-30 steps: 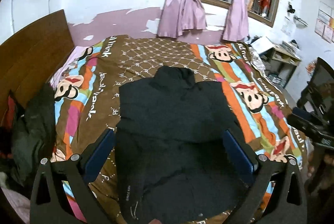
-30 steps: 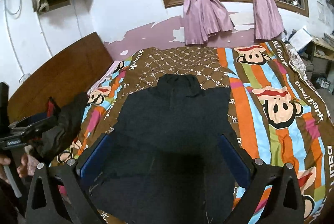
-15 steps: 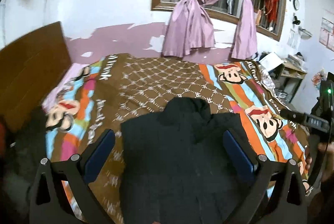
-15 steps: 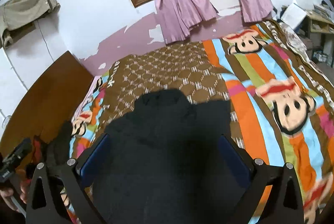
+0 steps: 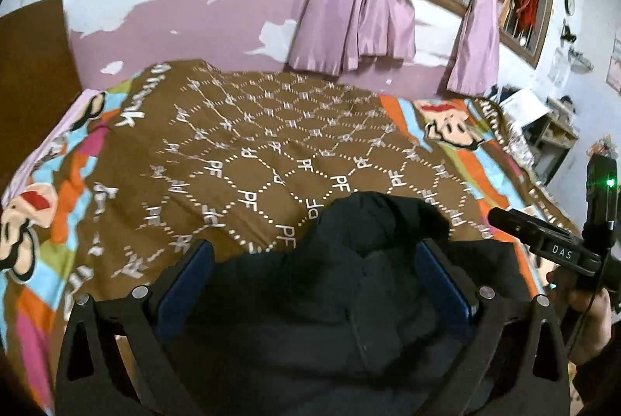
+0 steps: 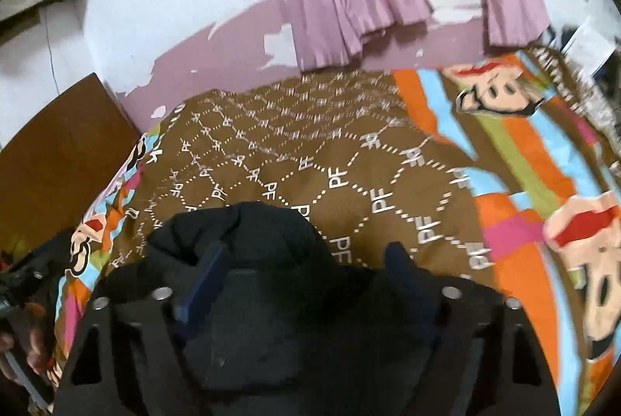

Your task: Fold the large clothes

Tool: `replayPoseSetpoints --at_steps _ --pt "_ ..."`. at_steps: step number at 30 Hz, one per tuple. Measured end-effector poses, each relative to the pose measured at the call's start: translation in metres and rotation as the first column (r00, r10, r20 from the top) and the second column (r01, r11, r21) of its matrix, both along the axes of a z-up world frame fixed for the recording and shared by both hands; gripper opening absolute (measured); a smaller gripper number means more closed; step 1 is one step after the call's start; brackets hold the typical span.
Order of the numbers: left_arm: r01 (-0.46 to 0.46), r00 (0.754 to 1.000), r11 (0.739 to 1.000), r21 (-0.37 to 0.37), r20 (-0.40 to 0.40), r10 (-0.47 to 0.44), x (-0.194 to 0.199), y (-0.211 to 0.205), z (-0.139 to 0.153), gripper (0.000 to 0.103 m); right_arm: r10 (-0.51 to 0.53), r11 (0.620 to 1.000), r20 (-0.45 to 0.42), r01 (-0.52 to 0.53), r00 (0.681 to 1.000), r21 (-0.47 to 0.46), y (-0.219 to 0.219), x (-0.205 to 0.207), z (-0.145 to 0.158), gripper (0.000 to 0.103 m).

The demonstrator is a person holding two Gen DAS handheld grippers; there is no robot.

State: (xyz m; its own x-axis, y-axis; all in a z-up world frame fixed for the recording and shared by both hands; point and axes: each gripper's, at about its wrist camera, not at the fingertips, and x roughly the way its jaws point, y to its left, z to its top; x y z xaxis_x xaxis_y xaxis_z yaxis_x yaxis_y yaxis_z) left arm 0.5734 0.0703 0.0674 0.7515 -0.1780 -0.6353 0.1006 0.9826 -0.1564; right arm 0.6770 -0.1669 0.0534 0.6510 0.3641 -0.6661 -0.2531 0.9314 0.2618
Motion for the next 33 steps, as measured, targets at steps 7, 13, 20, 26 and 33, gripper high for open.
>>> replayPoseSetpoints --at_steps 7,13,20,26,33 --pt "-0.016 0.995 1.0 0.006 -0.098 0.017 0.067 -0.008 -0.054 0.04 -0.025 0.998 -0.026 0.026 0.999 0.05 0.005 0.048 -0.043 0.072" --pt "0.005 0.993 1.0 -0.015 -0.116 -0.007 0.072 -0.007 -0.064 0.004 0.001 0.999 -0.089 0.004 0.996 0.05 0.014 0.055 -0.064 0.014" --pt "0.03 0.996 0.997 -0.067 -0.077 -0.035 0.008 0.003 -0.026 0.003 0.083 0.995 -0.052 -0.086 0.995 -0.044 0.004 0.002 -0.014 0.007" --pt "0.092 0.994 0.996 -0.011 -0.05 -0.092 -0.078 0.003 0.011 0.002 0.207 0.96 0.028 -0.197 0.978 -0.201 -0.001 -0.103 0.032 0.006" --pt "0.114 0.986 0.991 0.067 -0.129 -0.105 -0.145 -0.015 -0.031 0.002 0.244 0.933 0.013 -0.231 0.97 -0.275 0.006 -0.174 -0.004 0.005"
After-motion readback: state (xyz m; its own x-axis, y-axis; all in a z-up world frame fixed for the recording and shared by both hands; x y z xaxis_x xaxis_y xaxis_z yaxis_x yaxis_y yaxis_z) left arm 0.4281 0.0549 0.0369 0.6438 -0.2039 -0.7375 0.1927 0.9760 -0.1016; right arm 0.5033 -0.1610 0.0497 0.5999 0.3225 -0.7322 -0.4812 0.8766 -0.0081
